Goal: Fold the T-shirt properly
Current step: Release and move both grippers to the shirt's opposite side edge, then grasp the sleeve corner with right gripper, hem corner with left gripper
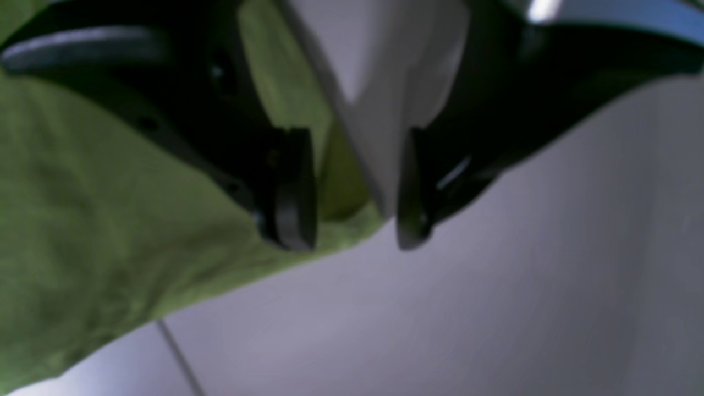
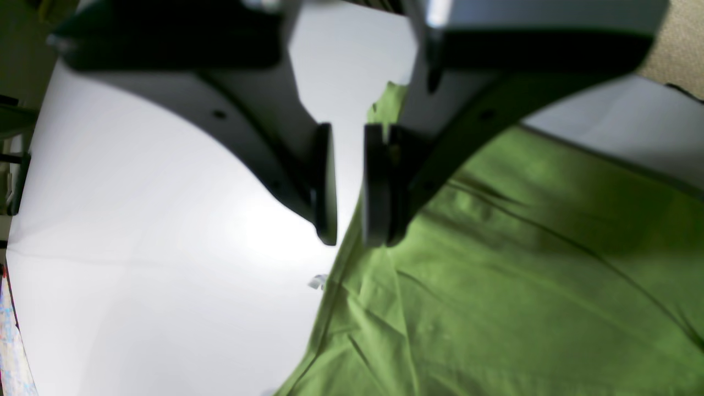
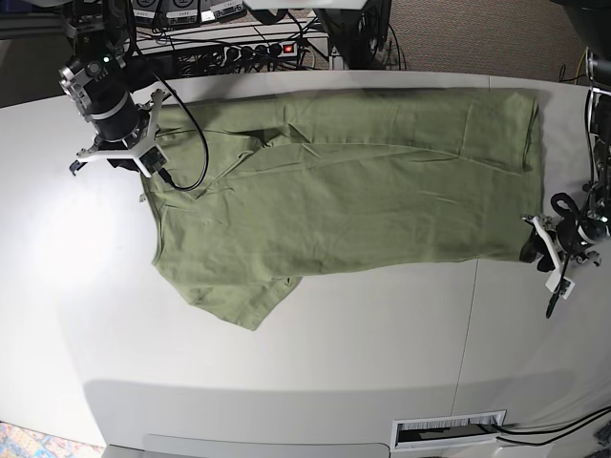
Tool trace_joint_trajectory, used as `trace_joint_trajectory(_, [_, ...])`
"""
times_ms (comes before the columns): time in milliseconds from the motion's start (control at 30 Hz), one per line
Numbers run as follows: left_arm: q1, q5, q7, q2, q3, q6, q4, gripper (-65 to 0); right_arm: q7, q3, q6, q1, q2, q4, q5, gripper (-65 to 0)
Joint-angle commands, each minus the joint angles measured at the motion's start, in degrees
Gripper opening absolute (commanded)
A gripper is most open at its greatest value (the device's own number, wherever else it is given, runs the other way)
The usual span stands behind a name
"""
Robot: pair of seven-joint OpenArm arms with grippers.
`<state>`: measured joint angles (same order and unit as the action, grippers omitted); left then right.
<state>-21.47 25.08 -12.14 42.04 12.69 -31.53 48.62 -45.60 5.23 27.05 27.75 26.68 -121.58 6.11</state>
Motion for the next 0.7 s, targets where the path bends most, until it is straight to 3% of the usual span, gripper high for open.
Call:
trace_joint_trajectory(0, [-1.4,0.6,1.2,1.1,-0.5,0.2,0.0,-38.8,0.8,0.5,-0.5,-0.3,0.8,-1.1,0.3,-55.5])
trace_joint_trajectory(167, [-1.4,0.6,1.2,-0.2,-0.5,0.0,-2.5,-38.8,0.8,0.5,-0.5,-0.3,0.8,-1.1,0.3,-55.5])
trace_joint_trajectory(300, [-1.4,0.7,1.0,-1.3,-0.5,-3.6,-2.8,-40.1,0.9,0.5,-0.5,-0.3,0.8,-1.1,0.3,-55.5])
trace_joint_trajectory(400, [-1.4,2.2,1.0,-1.4,-0.5,-8.3,-2.8,-52.3,0.9,0.5,-0.5,-0.3,0.8,-1.1,0.3,-55.5])
trace_joint_trajectory(467, [-1.4,3.3,1.0,-1.2,-0.5,-8.5,-2.7,-65.0,1.1,0.5,-0.5,-0.6,0.8,-1.1,0.3,-55.5])
trace_joint_trajectory(667, [-1.4,5.2,0.4,-0.1,-0.5,-8.5,-0.4,-65.0,1.9,0.5,-0.9,-5.6,0.8,-1.1,1.2,-55.5])
